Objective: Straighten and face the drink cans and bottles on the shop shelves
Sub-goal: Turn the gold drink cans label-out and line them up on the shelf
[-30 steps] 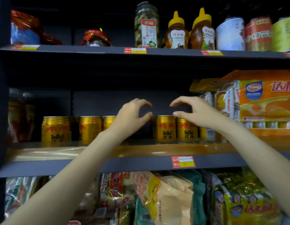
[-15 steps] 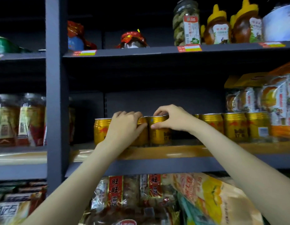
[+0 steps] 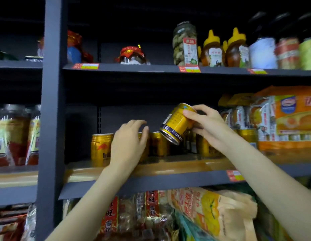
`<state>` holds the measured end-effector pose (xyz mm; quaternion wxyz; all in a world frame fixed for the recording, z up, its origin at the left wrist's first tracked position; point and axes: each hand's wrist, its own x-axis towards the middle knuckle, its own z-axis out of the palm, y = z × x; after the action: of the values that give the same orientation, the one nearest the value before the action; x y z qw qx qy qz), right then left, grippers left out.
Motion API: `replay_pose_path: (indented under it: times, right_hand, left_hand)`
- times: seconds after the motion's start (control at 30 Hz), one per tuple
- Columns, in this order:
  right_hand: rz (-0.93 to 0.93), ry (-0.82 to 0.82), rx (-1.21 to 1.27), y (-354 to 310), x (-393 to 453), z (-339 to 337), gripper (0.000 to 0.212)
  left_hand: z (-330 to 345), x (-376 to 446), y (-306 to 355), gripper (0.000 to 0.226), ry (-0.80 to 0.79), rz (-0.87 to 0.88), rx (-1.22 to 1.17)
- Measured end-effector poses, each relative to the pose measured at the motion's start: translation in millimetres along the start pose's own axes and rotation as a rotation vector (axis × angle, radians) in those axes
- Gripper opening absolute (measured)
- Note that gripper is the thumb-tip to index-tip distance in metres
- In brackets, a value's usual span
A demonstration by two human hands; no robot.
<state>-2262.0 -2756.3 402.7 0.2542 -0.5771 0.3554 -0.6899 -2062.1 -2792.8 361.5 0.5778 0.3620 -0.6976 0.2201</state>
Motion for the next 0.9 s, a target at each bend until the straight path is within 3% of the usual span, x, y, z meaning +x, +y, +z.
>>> replay_pose_path:
  times: [0.07, 0.17, 0.23, 0.37, 0.5, 0.57, 0.67, 0.8, 0.9]
  right_hand:
    - [0.0, -0.054, 0.129, -8.5, -7.3, -4.0, 0.027]
    - [-0.046, -0.107, 0.235, -15.1, -18.3, -2.2, 0.038]
    - [-0.062, -0.131, 0.284, -18.1, -23.5, -2.0, 0.041]
    - [0.087, -0.212, 0.167, -22.7, -30.3, -10.0, 0.026]
    - [0.25, -0.193, 0.19, -18.1, -33.8, -8.8, 0.04]
    - [0.306, -0.175, 0.328, -14.6, -37.2, -7.3, 0.046]
    - [0.346, -0.17, 0.522, -11.9, -40.5, -8.2, 0.046]
    - [0.229, -0.186, 0.476, -11.0, -40.0, -10.5, 0.055]
    - [0.107, -0.161, 0.428, -10.1, -40.6, -12.4, 0.057]
  left_hand:
    - [-4.4, -4.6, 21.8, 0.034, -0.036, -0.087, -0.333]
    - [-4.8, -7.2, 48.2, 0.055, -0.347, -0.278, -0.794]
    - [-2.5, -7.4, 53.3, 0.061, -0.35, -0.38, -0.978]
    - [-4.2, -10.2, 44.7, 0.067, -0.122, -0.15, -0.729]
    - [-11.0, -11.0, 41.7, 0.075, -0.133, 0.104, -0.55]
    - [-13.6, -12.7, 47.6, 0.074, -0.135, 0.06, -0.638]
    - [-16.1, -14.3, 54.3, 0.064, -0.128, -0.14, -0.848]
    - [-19.9, -13.6, 57.5, 0.058, -0.267, -0.251, -0.922]
    - [-23.8, -9.2, 59.8, 0.063, -0.431, -0.387, -1.245]
